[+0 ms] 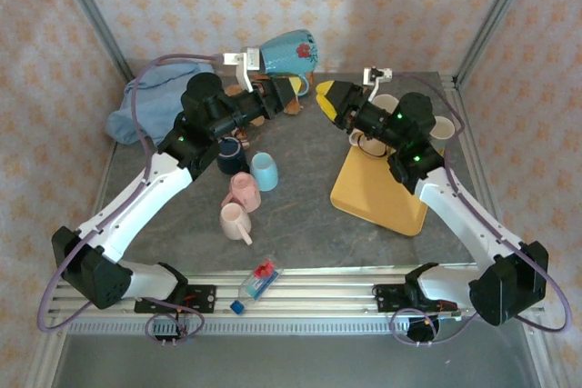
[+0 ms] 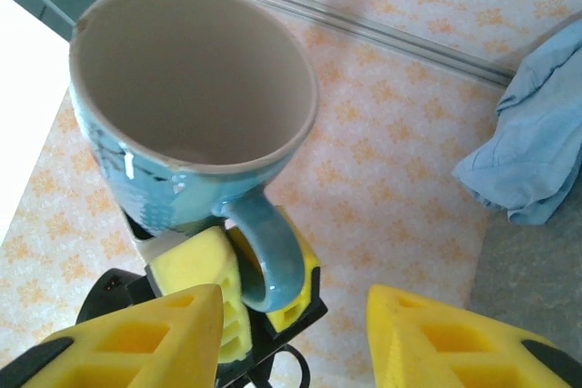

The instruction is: Turn the mug right side up

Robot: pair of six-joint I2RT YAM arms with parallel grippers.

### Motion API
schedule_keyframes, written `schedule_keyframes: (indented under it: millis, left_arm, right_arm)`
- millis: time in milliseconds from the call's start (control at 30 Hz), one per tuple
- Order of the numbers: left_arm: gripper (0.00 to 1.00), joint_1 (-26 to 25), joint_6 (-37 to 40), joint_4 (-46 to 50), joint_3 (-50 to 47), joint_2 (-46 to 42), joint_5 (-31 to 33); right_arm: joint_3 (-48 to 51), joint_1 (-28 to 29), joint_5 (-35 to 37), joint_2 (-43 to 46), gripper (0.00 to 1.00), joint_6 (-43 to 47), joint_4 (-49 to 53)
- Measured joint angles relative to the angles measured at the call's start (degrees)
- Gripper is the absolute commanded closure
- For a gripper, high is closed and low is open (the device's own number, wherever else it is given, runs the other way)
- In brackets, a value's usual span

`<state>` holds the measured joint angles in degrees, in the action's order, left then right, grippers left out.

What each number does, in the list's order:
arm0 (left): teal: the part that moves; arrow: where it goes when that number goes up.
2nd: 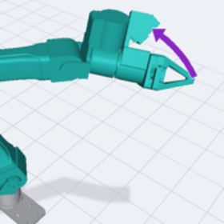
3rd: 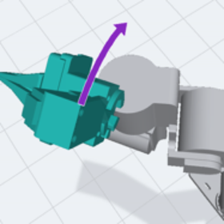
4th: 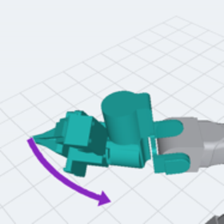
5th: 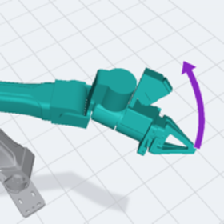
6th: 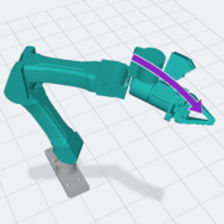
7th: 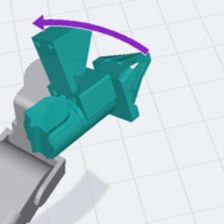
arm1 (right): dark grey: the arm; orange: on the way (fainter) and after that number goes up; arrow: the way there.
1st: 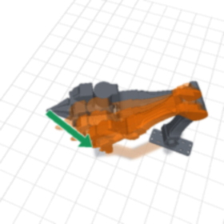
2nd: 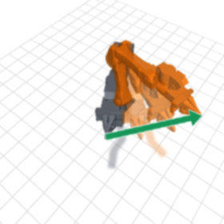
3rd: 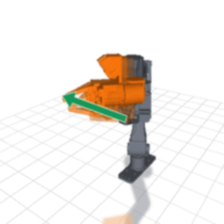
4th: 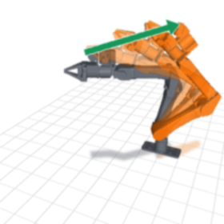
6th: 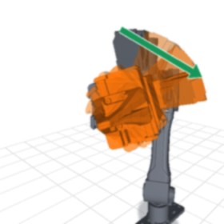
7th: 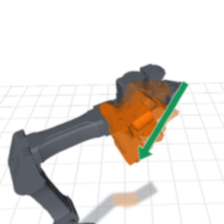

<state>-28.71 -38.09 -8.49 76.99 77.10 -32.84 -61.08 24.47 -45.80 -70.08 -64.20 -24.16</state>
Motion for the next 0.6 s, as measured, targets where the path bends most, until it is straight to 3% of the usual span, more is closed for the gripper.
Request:
schedule_keyframes:
  millis: [400,600]
  left_arm:
    - [1.00,0.4,-4.2,-3.2,0.2,2.4,-1.1]
    - [1.00,0.6,-6.1,-4.9,0.2,2.7,-1.4]
  right_arm:
    - [0.0,1.8,1.7,-2.5,0.68,-3.5,-8.3]
    - [0.0,2.4,3.3,-3.7,0.66,-4.5,-9.6]
